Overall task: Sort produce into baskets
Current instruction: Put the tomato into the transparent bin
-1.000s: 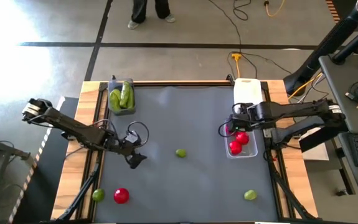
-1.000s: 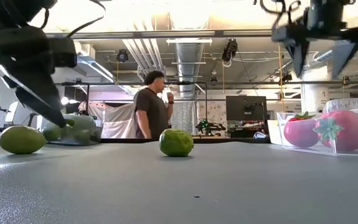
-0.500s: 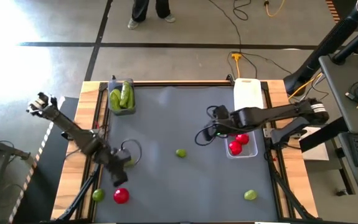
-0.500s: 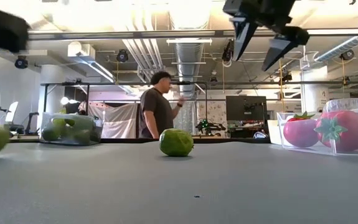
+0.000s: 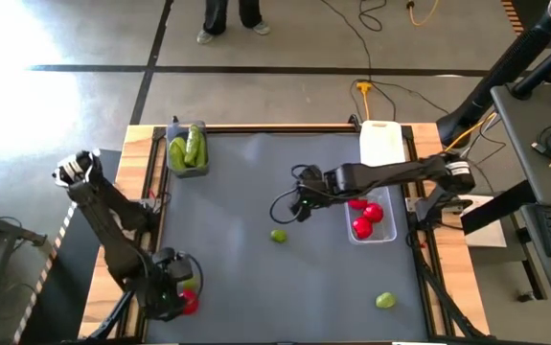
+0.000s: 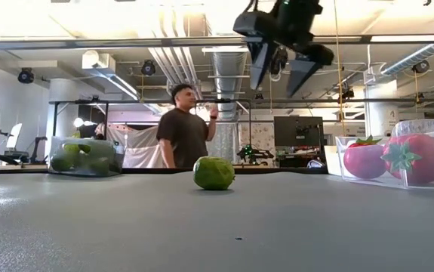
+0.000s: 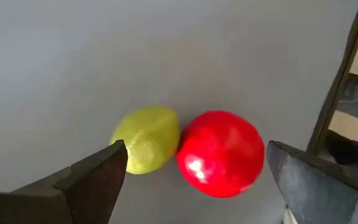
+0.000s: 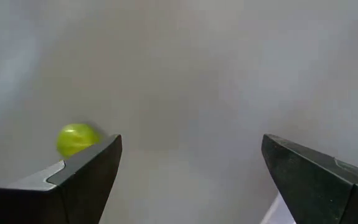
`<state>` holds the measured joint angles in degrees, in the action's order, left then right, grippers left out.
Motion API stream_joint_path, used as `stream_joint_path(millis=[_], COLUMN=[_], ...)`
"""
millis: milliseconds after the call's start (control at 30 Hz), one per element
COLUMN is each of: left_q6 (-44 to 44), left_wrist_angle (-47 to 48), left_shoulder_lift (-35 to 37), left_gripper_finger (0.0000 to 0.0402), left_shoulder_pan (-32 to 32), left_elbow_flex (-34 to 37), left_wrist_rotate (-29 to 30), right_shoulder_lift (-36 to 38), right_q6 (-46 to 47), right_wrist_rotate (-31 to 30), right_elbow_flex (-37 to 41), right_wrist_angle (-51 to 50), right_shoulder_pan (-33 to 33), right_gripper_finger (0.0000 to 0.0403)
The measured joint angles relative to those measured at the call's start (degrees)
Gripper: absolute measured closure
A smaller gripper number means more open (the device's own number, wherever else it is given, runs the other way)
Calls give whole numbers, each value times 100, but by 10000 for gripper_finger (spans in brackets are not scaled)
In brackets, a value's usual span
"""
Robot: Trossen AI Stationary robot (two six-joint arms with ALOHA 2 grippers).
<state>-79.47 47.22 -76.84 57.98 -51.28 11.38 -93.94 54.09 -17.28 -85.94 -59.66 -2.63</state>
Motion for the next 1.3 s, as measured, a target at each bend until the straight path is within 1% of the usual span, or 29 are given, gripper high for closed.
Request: stream_joint_path(millis=[200, 300, 400, 600, 700, 867, 1033, 1133, 1200, 1267, 1300], left_q6=[-176, -216, -329, -956, -1242, -1296, -1256, -1246, -1190, -854, -549], left_wrist_angle=[-109, -112, -51, 17, 73, -16, 344, 654, 790, 773, 599], left_shoulder_lift=[-578, -872, -1135, -1768, -2218, -2918, -3393, -3494, -3529, -3505, -3458], left_gripper_finger=[36, 36, 36, 36, 36, 36, 42, 65, 90, 115, 121], left_shoulder_pan=[115, 152, 177, 228, 224, 224, 224, 167, 46, -187, -326], left_elbow_flex=[-423, -657, -853, -1009, -999, -1214, -1674, -2024, -2223, -2345, -2397], left_wrist_rotate=[-44, -192, -334, -490, -505, -428, -249, -50, 255, 615, 756], right_shoulder_lift=[-204, -219, -202, -180, -180, -179, -180, -183, -184, -184, -187], right_q6=[-119, -118, -95, -10, 253, 1075, 2249, 2879, 3187, 3371, 3422], right_wrist_rotate=[183, 292, 315, 316, 304, 163, -531, -921, -1085, -1217, -1295], right_elbow_flex=[-486, -620, -653, -653, -653, -648, -642, -642, -638, -634, -631], right_wrist_angle=[-9, -8, -15, -62, -61, -56, -48, -49, -48, -44, -25], right_shoulder_pan=[-50, -126, -281, -779, -1176, -2140, -3233, -3769, -4032, -4218, -4280], right_gripper_finger=[24, 24, 24, 24, 24, 24, 24, 24, 24, 24, 24])
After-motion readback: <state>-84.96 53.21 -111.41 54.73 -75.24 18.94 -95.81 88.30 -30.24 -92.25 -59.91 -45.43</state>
